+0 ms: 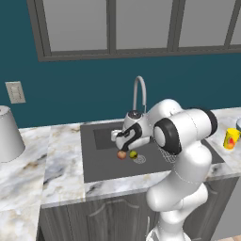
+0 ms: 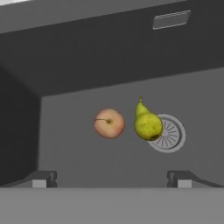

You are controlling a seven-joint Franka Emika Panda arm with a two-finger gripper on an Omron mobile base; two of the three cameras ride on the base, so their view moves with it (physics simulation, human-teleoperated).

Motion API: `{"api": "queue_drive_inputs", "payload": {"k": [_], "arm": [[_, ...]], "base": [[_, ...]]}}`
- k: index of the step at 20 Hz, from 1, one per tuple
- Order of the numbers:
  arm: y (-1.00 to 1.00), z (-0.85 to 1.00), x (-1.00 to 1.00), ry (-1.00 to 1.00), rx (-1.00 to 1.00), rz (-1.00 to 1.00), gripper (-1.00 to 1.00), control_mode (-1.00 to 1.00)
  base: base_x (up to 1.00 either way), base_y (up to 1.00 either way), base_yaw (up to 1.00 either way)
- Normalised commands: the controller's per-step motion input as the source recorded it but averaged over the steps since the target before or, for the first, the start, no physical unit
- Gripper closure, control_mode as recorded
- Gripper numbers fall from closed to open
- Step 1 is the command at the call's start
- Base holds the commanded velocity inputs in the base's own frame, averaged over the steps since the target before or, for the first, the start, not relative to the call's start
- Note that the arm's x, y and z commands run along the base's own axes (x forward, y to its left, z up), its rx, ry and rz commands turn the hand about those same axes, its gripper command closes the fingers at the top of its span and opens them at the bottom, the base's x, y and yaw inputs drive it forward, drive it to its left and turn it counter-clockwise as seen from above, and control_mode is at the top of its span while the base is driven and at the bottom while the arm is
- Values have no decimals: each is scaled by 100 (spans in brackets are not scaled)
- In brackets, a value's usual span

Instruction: Remove the pear and peach from the sink. Then move the bowl and cup from the counter to the sink for washing.

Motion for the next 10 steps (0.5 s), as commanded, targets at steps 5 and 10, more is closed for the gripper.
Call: {"api": "queue_drive_inputs", "payload": {"k": [5, 10], "arm": [[0, -11, 8, -4, -1, 0, -100, -100], [0, -13, 7, -4, -1, 0, -100, -100]], "base": [[0, 0, 0], [0, 0, 0]]}}
